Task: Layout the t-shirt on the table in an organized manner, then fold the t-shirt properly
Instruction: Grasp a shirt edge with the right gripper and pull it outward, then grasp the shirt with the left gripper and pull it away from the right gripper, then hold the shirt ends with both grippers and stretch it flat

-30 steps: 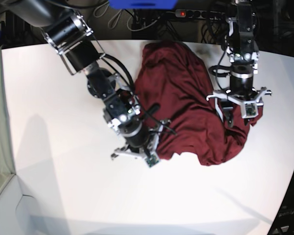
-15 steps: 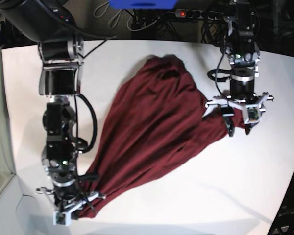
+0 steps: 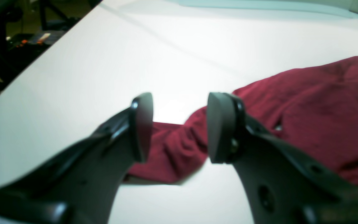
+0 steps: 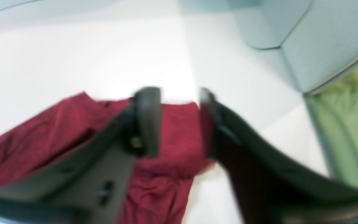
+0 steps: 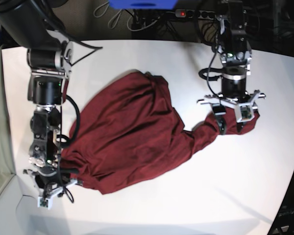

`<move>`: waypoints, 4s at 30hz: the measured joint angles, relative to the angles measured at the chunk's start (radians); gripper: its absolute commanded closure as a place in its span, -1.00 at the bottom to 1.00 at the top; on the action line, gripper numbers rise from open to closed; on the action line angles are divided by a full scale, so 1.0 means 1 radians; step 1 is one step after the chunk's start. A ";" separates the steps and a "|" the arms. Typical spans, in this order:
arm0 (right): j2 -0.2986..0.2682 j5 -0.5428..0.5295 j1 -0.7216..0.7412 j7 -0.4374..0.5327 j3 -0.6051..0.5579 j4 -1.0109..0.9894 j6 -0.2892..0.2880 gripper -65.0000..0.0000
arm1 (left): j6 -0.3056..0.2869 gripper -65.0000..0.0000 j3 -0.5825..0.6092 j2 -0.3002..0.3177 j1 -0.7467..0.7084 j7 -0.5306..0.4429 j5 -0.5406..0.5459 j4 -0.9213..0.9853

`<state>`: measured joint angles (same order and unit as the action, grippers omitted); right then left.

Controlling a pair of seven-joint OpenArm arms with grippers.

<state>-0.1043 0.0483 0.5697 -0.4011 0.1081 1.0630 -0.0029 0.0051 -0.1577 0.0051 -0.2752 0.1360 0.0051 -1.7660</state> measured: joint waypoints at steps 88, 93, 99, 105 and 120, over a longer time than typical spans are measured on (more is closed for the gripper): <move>0.013 -0.003 -0.434 0.002 -0.006 0.514 0.000 -0.20 | -0.002 0.98 -0.553 0.076 0.050 0.341 0.325 -0.186; 0.045 -0.003 -0.428 0.002 -0.042 0.498 -0.001 -0.20 | 0.000 0.98 -0.550 0.066 -0.035 0.352 0.333 -0.143; 0.049 -0.002 -0.325 0.011 -0.219 0.345 -0.001 -0.21 | -0.005 0.98 -0.552 0.042 -0.063 0.343 0.338 -0.134; 0.065 -0.001 -0.143 0.008 -0.351 0.033 -0.002 -0.21 | -0.002 0.98 -0.547 0.013 -0.099 0.343 0.337 -0.134; 0.148 -0.003 0.104 0.147 -0.451 -0.488 -0.001 -0.19 | -0.001 0.99 -0.555 -0.001 -0.151 0.339 0.336 -0.141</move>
<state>0.0433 0.0456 0.6735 -0.2539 -0.3431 0.5751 -0.0040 0.0040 -0.7124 0.0044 -0.4267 0.4751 0.3408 -1.9068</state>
